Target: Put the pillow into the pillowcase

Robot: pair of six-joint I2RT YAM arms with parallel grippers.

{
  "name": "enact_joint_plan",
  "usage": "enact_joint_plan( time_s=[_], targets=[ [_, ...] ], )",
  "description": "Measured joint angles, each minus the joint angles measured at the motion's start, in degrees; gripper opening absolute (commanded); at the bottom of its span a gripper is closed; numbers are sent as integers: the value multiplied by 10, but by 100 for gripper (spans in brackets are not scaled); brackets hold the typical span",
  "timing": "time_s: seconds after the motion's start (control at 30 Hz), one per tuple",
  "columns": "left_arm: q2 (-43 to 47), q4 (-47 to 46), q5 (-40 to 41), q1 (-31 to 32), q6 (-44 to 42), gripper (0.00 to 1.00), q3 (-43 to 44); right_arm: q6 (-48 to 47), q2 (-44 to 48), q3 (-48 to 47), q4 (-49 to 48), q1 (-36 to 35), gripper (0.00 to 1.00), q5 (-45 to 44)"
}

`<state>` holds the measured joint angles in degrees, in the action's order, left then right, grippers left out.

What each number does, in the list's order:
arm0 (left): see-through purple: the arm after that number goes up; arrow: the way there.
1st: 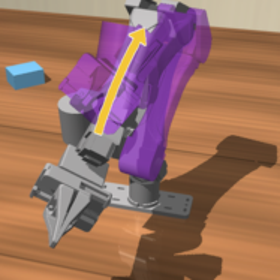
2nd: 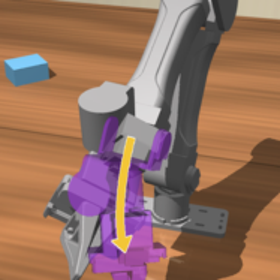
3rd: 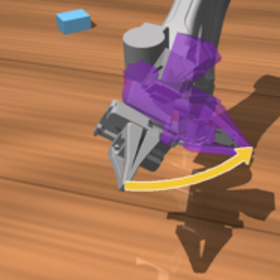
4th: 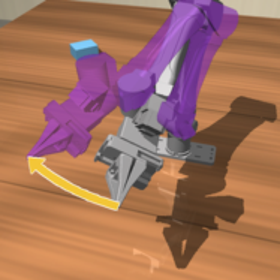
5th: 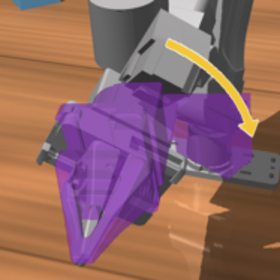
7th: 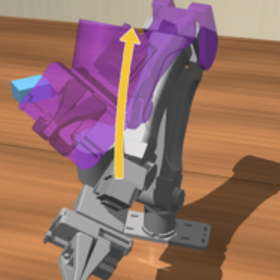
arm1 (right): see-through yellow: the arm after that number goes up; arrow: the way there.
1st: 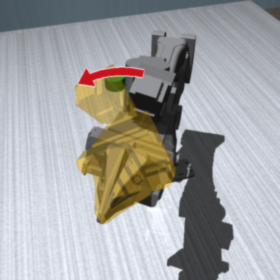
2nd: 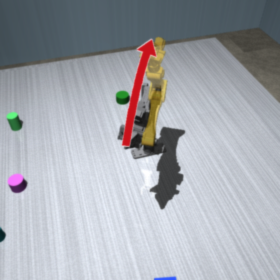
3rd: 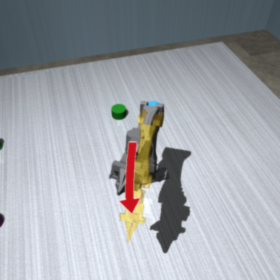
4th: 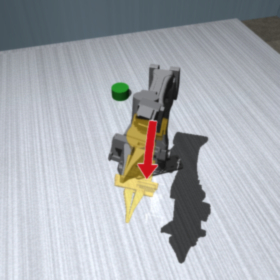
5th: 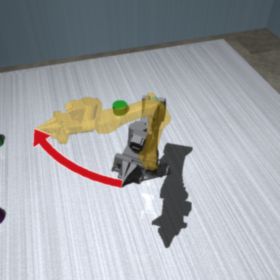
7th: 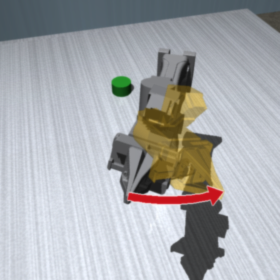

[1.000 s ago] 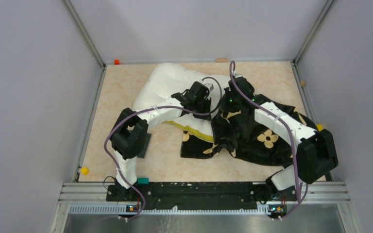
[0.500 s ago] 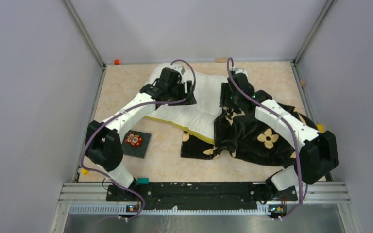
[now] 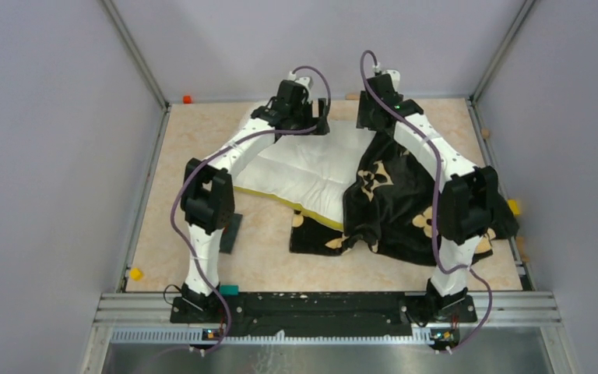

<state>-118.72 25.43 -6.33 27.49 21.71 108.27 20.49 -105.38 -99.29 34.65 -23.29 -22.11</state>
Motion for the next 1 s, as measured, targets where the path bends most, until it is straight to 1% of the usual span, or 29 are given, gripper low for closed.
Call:
enact_joint_plan(
  time_s=[0.07,0.13,0.2,0.27,0.3,0.37,0.43,0.47,0.5,0.57,0.63,0.7,0.77,0.8,0.83,1.0],
  targets=[
    [-30,1,4,0,0,80,7,-3,-34,-12,12,14,63,-1],
    [-53,10,8,1,3,65,3,-5,-63,-18,18,22,62,2],
    [-60,19,10,1,11,57,-22,-5,-94,-18,19,28,62,13],
    [-53,9,11,1,24,52,-63,-5,-116,-18,15,28,61,25],
    [-41,-9,12,0,30,50,-101,-7,-127,-18,12,26,61,31],
    [2,-56,13,0,44,49,-191,-11,-145,-27,11,16,61,37],
    [58,-75,17,-1,55,48,-263,-15,-161,-49,12,0,61,45],
    [83,-74,19,-2,57,49,-288,-17,-167,-57,11,-8,61,49],
    [105,-66,22,-2,59,53,-307,-18,-170,-63,8,-19,61,54],
    [130,-46,25,-2,60,62,-320,-20,-170,-66,4,-38,62,58],
    [138,-37,25,-2,54,72,-321,-20,-170,-66,2,-52,64,59],
    [140,-24,22,-2,48,86,-314,-22,-169,-66,4,-57,65,57],
    [140,-10,16,-2,39,95,-295,-25,-165,-73,13,-58,65,52],
    [140,-5,14,-2,34,98,-284,-25,-164,-80,20,-58,66,49],
    [140,-4,13,-2,30,99,-270,-26,-162,-86,25,-58,66,46],
    [131,-12,33,-4,8,99,-184,-34,-154,-131,53,-48,66,31]
  ],
)
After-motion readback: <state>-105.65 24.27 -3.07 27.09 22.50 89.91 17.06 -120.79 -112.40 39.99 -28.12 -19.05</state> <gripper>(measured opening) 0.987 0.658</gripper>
